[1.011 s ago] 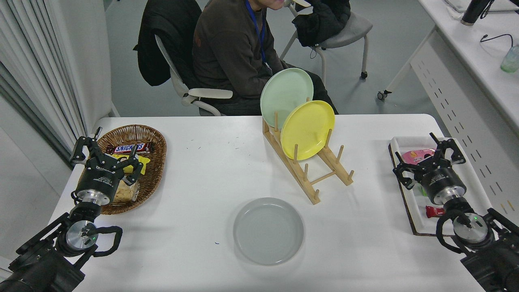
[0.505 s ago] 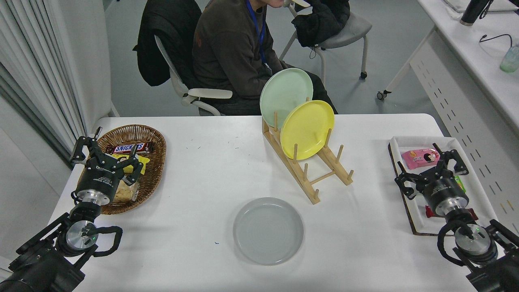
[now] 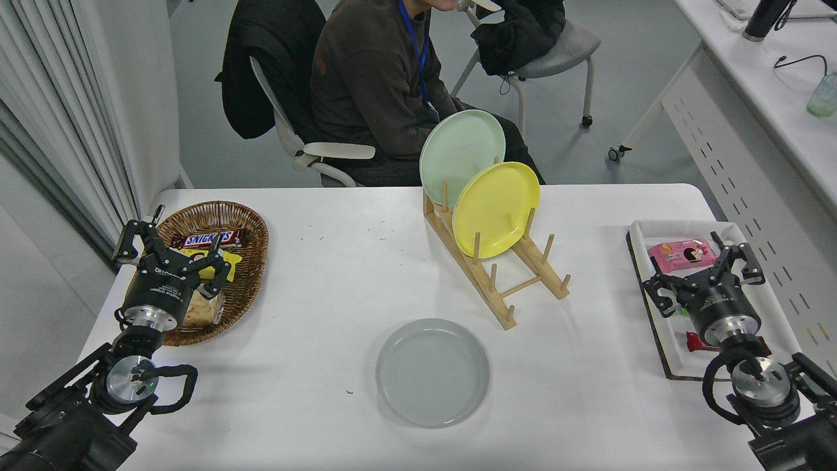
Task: Place the plate on the table
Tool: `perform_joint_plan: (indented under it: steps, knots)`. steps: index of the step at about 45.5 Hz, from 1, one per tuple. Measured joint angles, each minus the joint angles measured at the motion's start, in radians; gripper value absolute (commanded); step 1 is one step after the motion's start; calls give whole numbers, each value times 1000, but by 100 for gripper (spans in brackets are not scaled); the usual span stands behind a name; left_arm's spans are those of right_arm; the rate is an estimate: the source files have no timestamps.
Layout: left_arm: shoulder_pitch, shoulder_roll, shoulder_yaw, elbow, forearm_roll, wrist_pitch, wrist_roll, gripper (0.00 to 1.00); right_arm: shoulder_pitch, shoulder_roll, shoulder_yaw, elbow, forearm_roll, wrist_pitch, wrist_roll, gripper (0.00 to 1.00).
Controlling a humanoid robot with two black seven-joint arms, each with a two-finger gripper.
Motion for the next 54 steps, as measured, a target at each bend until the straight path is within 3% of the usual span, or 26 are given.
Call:
perform_joint_plan:
  steps: [20, 54]
  knots:
    - [0, 0, 0, 0, 0, 0, 0, 98, 11, 12, 6, -2, -11, 103, 0, 99]
    - [0, 0, 0, 0, 0, 0, 0, 98, 29, 22, -60, -2, -17, 128, -1, 100]
